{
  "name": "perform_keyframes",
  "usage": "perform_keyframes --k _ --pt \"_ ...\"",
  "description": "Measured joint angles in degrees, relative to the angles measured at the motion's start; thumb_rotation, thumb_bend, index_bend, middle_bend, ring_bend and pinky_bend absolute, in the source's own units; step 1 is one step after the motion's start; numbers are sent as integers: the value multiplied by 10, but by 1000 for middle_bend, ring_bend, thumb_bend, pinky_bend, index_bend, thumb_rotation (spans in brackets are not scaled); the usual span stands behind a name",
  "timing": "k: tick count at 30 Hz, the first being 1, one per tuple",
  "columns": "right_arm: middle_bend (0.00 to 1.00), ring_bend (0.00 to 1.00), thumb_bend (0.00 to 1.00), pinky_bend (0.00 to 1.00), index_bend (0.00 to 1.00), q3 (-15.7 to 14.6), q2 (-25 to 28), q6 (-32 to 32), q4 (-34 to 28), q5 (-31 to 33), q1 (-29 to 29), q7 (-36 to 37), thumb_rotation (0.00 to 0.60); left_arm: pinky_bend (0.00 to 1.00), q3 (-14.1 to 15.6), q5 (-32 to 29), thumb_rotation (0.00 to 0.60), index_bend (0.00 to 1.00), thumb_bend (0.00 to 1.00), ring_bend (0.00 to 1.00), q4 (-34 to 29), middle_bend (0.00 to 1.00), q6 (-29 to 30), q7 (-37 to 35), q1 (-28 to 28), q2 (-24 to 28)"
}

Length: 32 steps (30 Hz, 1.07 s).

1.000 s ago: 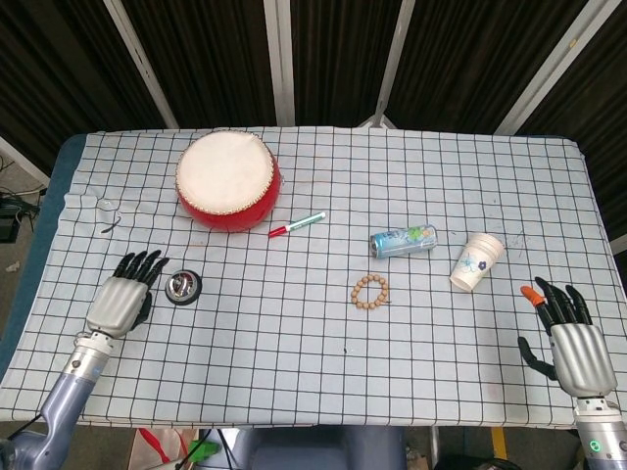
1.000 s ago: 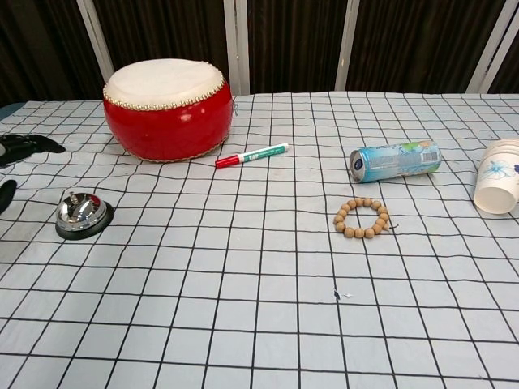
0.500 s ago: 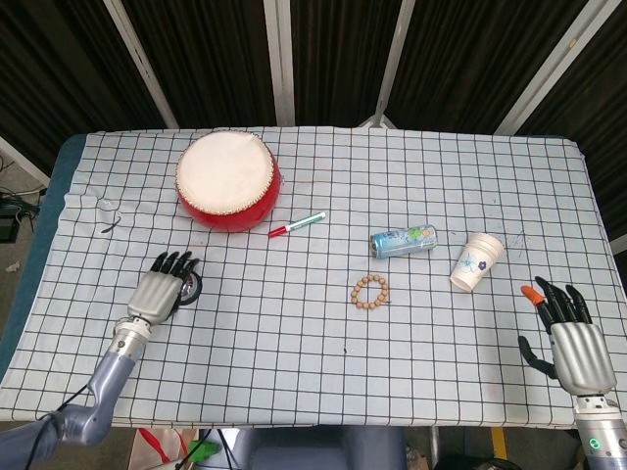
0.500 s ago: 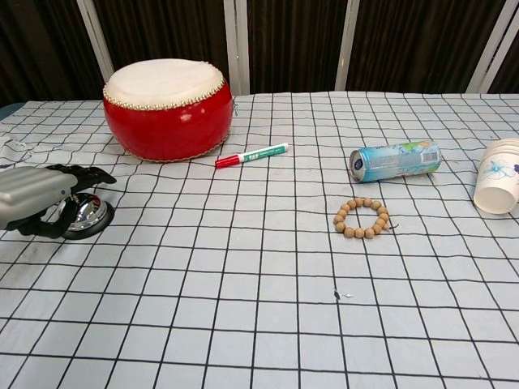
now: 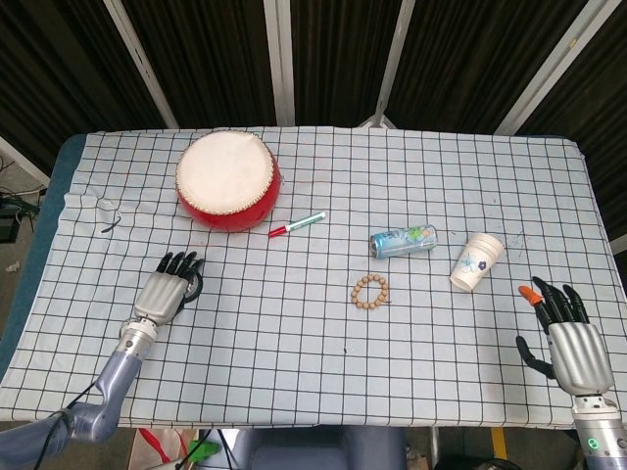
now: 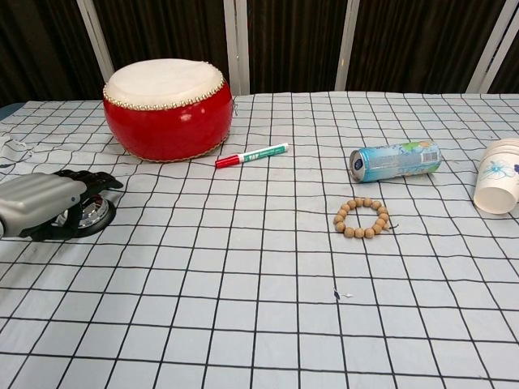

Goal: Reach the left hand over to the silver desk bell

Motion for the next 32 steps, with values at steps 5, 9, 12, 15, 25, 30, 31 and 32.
perform_keyframes --k 5,9,12,15,25,30,31,32 --pt "83 115 403 40 164 0 0 -1 0 0 1 1 600 0 -6 13 600 0 1000 0 -54 0 40 7 5 30" --pt "83 116 404 40 164 0 1 0 0 -1 0 4 600 0 -11 25 600 0 1000 0 -130 0 86 16 18 74" --pt "83 116 404 39 164 0 3 5 -1 -2 -1 7 600 0 -9 33 600 0 1000 0 -202 0 122 27 36 123" --pt "83 116 403 40 164 0 6 10 -3 -5 -3 12 600 0 1 41 600 0 1000 0 -275 0 157 34 64 183" --pt "83 116 403 40 164 0 12 22 -9 -11 -8 17 600 0 94 138 600 0 955 0 -341 0 280 -75 190 289" --pt "83 115 403 40 164 2 14 25 -11 -11 -9 21 600 0 110 173 600 0 966 0 -346 0 337 -105 225 314" --pt "83 115 403 39 164 2 15 25 -11 -11 -9 22 600 0 113 182 600 0 968 0 -348 0 351 -109 235 320" --pt "83 115 404 40 164 2 15 25 -11 -12 -8 24 600 0 114 187 600 0 969 0 -349 0 360 -112 242 323"
